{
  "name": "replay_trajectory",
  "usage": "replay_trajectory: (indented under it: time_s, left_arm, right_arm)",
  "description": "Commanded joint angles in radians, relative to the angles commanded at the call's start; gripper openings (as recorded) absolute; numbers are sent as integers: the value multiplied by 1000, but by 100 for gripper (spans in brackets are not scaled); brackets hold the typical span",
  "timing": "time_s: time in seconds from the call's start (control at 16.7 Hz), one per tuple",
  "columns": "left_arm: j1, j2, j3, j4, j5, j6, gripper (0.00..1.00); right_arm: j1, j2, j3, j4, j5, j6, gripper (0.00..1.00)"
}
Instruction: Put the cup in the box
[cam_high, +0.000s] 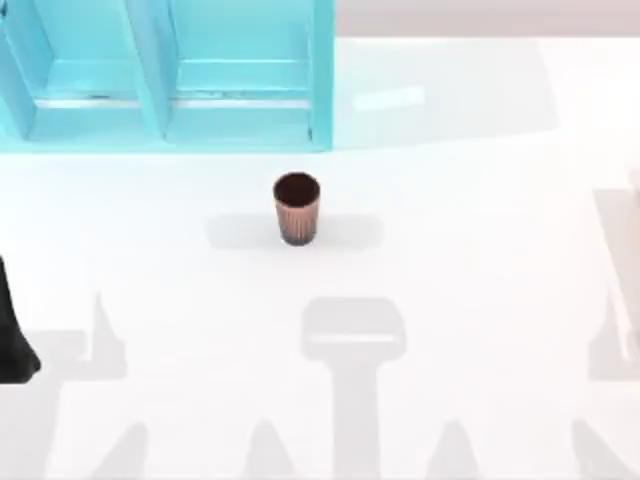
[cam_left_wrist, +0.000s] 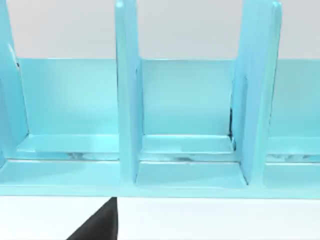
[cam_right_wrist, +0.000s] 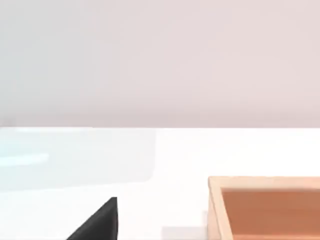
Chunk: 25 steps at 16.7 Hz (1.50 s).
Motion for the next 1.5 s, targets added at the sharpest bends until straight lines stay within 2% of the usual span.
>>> replay_trajectory:
  time_s: [0.3,0.66,1.02,1.5]
  left_arm:
    - [0,0,0,0,0,0,100]
    - [0,0,0,0,0,0,100]
    - [0,0,0,0,0,0,100]
    - [0,0,0,0,0,0,100]
  right_arm:
    - [17,40,54,-18,10,26,100]
    - [131,327,422,-164,62,174,100]
    - [302,854,953,-468,138,339,100]
    - [525,1733,1687,-1009,232,508,100]
